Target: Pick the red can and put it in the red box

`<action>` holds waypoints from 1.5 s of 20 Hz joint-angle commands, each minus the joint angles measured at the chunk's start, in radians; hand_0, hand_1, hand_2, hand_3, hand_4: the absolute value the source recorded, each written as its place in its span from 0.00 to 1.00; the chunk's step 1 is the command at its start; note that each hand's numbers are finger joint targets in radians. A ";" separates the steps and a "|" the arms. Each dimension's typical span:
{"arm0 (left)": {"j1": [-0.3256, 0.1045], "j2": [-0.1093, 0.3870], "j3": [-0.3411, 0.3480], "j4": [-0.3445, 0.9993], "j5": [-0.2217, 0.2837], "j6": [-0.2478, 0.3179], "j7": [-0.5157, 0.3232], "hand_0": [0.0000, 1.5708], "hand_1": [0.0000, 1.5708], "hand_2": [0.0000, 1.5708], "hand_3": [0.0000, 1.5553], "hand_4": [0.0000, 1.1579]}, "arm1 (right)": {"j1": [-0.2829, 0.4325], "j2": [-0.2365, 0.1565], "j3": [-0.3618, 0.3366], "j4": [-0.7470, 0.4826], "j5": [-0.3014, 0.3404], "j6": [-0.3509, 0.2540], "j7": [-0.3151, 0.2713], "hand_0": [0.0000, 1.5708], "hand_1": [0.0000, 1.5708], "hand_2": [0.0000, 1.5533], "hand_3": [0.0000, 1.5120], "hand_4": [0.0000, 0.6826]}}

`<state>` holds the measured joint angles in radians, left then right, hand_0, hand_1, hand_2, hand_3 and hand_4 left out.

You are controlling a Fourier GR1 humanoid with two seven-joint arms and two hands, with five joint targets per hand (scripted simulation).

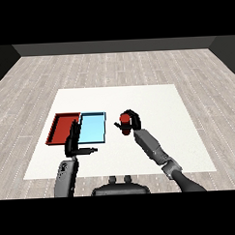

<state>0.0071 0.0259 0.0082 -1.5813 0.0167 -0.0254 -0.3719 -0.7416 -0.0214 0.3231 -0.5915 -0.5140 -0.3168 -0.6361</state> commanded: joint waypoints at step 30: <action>-0.307 -0.026 -0.442 0.176 0.104 0.305 0.162 0.00 0.00 0.00 0.00 0.00 | 0.318 0.020 0.098 -0.683 0.249 -0.069 0.267 0.89 0.89 0.91 0.93 0.90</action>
<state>-0.2604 0.0001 -0.4174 -1.4382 0.1087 0.2461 -0.2087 -0.4257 -0.0168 0.3794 -1.2757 -0.2629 -0.3657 -0.3631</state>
